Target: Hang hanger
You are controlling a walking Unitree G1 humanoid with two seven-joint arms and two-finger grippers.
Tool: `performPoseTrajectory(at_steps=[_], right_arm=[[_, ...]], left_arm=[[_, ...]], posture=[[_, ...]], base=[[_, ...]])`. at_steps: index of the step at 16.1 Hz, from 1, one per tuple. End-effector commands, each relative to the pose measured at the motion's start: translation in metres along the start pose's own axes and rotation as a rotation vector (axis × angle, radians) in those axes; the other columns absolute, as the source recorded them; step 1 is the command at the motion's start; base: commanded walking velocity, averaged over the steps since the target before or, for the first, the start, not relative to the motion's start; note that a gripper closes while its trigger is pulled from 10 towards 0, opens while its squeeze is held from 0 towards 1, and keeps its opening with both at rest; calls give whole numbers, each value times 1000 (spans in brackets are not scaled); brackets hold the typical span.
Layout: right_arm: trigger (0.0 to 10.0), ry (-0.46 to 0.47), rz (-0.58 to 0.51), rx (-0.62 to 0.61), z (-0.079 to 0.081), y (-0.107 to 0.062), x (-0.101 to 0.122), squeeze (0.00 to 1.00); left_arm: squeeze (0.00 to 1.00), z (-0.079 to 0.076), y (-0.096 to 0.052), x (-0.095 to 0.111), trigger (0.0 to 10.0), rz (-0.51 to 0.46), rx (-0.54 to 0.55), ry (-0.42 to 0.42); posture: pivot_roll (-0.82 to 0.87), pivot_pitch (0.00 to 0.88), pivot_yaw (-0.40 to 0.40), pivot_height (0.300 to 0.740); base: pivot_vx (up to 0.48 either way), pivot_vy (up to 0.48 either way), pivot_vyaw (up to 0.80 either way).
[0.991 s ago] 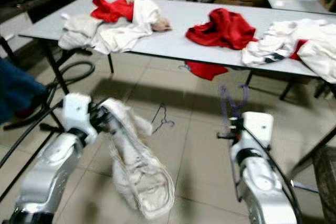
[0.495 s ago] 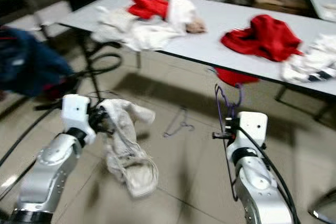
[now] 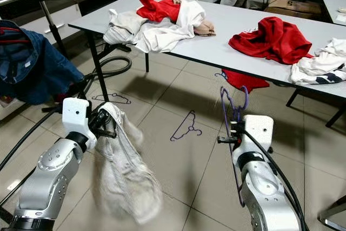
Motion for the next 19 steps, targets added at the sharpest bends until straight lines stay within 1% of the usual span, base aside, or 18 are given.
performPoseTrajectory(at_steps=[1, 3, 4, 5, 14, 17, 19], right_arm=[[10000, -30, -23, 28, 5, 3, 6, 0], [10000, -45, -23, 56, 11, 5, 7, 0], [10000, -22, -38, 60, 13, 5, 8, 0], [10000, 0, -41, 54, 12, 5, 9, 0], [10000, -2, -63, 69, 12, 7, 14, 0], [10000, 10, -67, 64, 10, 8, 15, 0], [10000, 18, -63, 78, 11, 8, 14, 0]], left_arm=[[0, 3, 1, 19, 10000, -85, 1, 13], [0, 4, 1, 20, 10000, -88, 11, 6], [0, 5, 1, 20, 10000, -86, 15, 4], [0, 6, 1, 20, 10000, -86, 17, 2], [0, 8, 2, 20, 10000, -89, 31, -21], [0, 8, 3, 21, 10000, -92, 31, -24], [0, 7, 3, 21, 10000, -94, 27, -26]], posture=[[-107, 0, 21, 740], [-105, 0, 18, 740], [-103, 0, 17, 740], [-102, 0, 16, 740], [-106, 0, 12, 740], [-108, 0, 8, 740], [-110, 0, 5, 740]], base=[[311, 0, 600], [358, 0, 800], [364, 0, 0], [364, 0, 0], [368, 0, 0], [372, 0, 0], [371, 0, -800]])
Point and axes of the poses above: a point about 5 cm out from each wrist's last joint towards the gripper, its own y axis pointing out of the wrist towards the gripper, its own x axis along the axis of the wrist's last joint, z = x × y, the point moved 3 cm from there along y, pointing out of the wrist towards the gripper, and after that the axes turned 9 degrees about y, right-handed, at the moved point
